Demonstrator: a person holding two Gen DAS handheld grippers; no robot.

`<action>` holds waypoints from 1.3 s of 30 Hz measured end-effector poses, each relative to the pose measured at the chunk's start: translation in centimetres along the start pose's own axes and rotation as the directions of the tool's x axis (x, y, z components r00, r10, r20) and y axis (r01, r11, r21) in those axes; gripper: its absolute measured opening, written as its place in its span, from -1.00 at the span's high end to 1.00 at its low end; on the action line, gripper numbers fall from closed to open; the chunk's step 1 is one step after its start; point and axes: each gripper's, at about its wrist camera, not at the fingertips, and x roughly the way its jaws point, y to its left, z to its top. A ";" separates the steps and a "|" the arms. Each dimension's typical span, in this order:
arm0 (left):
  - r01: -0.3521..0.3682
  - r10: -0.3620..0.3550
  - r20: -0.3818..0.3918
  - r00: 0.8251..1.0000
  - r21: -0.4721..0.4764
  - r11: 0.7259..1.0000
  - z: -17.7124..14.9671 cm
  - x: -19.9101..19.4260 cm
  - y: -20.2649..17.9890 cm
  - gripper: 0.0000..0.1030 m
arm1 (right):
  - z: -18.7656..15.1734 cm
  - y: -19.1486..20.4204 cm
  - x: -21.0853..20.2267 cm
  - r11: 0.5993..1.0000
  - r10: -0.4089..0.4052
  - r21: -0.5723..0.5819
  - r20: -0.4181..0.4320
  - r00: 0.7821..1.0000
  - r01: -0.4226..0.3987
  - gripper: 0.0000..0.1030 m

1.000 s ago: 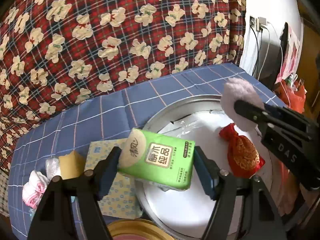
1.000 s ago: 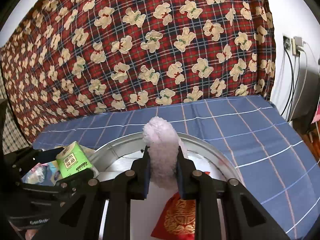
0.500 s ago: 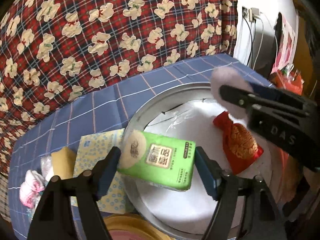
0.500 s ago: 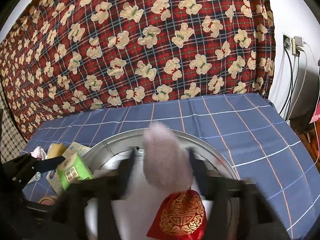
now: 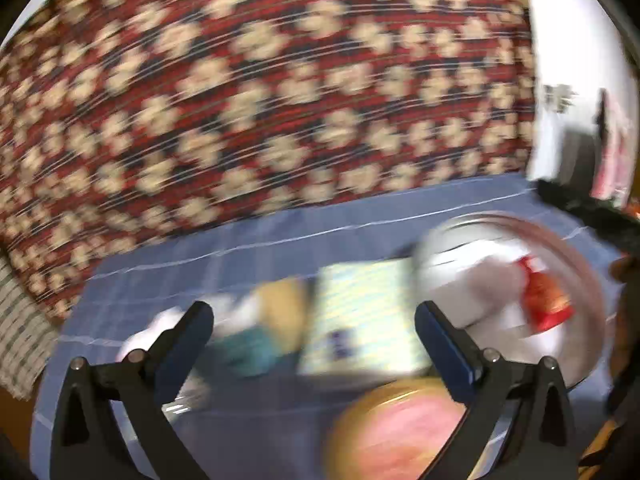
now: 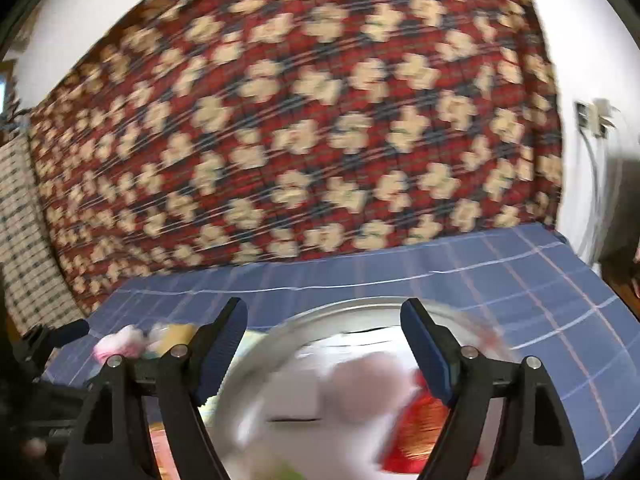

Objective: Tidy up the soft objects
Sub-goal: 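Grasp the bag of cotton swabs with the left gripper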

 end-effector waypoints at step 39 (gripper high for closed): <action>0.054 -0.080 -0.202 0.976 -0.133 0.990 -9.8 5.4 14.3 0.45 | -6.4 19.7 4.3 0.927 0.217 -0.274 -0.168 0.962 -0.256 -0.57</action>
